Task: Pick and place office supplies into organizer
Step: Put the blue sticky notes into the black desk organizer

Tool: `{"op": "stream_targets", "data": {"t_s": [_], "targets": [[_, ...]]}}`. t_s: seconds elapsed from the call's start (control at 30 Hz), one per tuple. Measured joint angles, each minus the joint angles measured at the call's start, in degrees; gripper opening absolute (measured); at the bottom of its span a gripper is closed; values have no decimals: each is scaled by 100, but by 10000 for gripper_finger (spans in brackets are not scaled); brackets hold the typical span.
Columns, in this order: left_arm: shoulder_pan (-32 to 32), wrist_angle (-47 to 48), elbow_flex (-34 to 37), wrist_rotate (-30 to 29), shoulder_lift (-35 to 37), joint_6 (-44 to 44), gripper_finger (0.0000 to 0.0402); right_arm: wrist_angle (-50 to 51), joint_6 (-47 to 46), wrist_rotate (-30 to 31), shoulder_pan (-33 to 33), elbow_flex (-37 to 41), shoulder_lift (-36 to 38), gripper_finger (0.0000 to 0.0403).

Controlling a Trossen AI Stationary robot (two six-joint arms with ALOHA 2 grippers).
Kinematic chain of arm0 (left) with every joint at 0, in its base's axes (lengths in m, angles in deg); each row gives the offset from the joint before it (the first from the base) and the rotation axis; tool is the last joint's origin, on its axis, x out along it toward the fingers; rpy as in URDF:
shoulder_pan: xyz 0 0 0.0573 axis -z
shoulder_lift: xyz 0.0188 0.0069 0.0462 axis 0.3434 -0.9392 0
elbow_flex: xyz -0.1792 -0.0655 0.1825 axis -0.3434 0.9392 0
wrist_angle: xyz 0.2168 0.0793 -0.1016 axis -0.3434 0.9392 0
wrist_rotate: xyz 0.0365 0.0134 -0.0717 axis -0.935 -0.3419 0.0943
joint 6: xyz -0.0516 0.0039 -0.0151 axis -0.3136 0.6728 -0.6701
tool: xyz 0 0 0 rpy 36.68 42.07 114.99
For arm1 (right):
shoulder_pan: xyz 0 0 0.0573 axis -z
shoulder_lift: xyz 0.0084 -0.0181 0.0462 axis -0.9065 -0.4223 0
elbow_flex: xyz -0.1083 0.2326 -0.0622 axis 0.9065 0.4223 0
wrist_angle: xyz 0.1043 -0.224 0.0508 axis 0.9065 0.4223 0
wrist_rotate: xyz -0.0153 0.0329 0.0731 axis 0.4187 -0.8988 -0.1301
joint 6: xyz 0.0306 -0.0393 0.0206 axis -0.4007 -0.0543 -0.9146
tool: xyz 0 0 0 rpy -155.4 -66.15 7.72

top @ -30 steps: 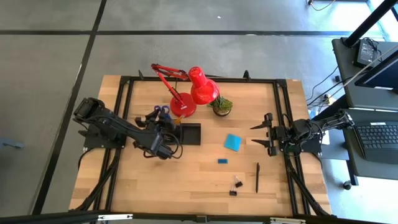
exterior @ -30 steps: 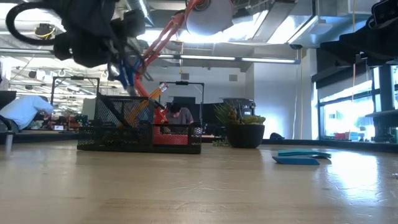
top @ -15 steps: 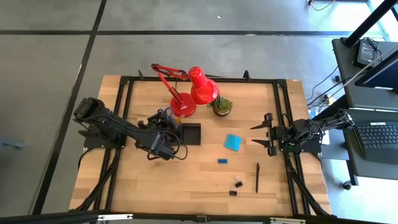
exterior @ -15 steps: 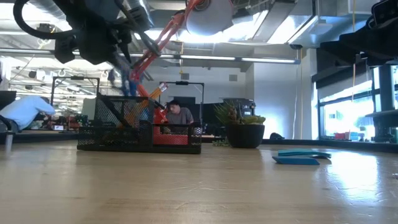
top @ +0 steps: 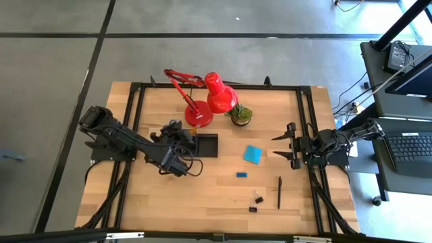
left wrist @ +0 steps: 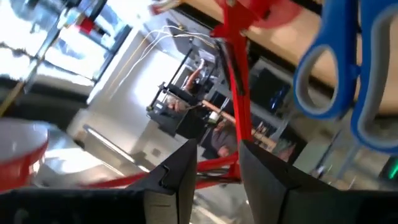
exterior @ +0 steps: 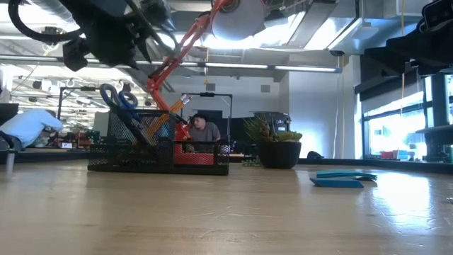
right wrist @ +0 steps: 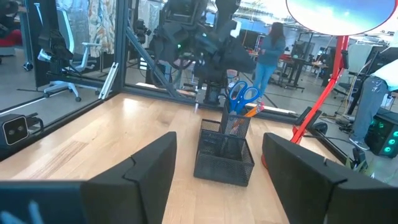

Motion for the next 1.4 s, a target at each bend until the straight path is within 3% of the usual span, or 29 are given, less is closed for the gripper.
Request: {"op": "stream_targets", "data": {"t_s": [0.17,0.47,0.73,0.97,1.17,1.4], "targets": [[350,7,-85,209,122,-1414,114,0,13,0,0,0,0,242],[737,143,-918,640,132,-5617,114,1,39,0,0,0,0,242],[833,-352,-1111,2019,157,-8416,113,2,-18,0,-1,0,-1,242],[916,-2005,-345,2567,150,-8733,113,7,-140,-2,0,0,-2,242],[1082,-4075,298,2684,150,-8705,113,9,-133,-2,-1,0,0,242],[1169,-6304,847,2755,129,-7678,113,8,-140,-3,-1,0,-1,242]]}}
